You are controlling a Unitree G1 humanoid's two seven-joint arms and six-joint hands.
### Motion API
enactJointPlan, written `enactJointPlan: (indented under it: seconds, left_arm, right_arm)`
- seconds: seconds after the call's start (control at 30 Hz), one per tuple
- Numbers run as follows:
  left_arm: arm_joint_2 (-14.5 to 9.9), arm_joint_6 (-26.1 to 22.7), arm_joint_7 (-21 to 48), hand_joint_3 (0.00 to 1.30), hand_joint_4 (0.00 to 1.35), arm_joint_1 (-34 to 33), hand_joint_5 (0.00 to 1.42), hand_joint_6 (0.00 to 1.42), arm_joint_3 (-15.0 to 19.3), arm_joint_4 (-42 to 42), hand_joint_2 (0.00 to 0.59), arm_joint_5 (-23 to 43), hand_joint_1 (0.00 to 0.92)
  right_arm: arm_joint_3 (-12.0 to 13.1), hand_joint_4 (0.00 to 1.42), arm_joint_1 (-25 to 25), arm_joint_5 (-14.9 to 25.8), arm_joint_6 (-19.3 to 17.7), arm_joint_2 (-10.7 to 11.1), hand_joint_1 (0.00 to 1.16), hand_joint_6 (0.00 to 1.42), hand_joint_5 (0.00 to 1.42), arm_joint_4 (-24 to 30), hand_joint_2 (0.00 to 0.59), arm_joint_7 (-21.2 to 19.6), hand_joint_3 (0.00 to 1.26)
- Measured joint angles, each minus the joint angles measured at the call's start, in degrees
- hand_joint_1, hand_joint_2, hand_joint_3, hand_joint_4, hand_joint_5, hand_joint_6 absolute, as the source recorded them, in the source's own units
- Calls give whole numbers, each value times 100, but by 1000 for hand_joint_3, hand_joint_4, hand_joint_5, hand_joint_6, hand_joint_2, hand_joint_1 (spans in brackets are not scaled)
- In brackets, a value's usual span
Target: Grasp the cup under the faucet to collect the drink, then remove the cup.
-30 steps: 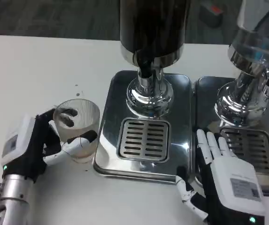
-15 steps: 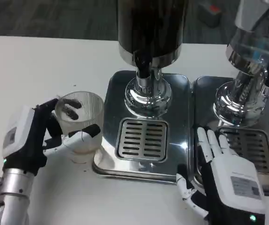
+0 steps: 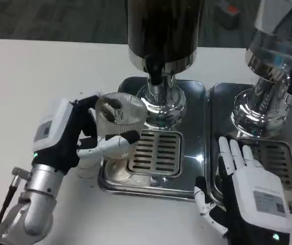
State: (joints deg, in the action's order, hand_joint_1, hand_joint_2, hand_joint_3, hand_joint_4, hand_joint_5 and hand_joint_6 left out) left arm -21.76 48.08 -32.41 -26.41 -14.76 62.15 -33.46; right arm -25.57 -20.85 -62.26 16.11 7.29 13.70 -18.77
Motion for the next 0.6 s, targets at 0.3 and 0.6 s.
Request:
enactJointPlan:
  seconds: [0.3,0.6]
  left_arm:
    - [349,-343,-134,706,853,-480,1044,1051,-466,529,40,-342,483]
    - [501,-632,-703,700,842,-902,1028,1014,-966,815,44,-774,484]
  right_arm:
    - [-24,0,-19,-38,127,-104,325,113,0,4,511,-118,0]
    - [-54,0,-93,-96,201,-243,325,113,0,18,511,-305,0]
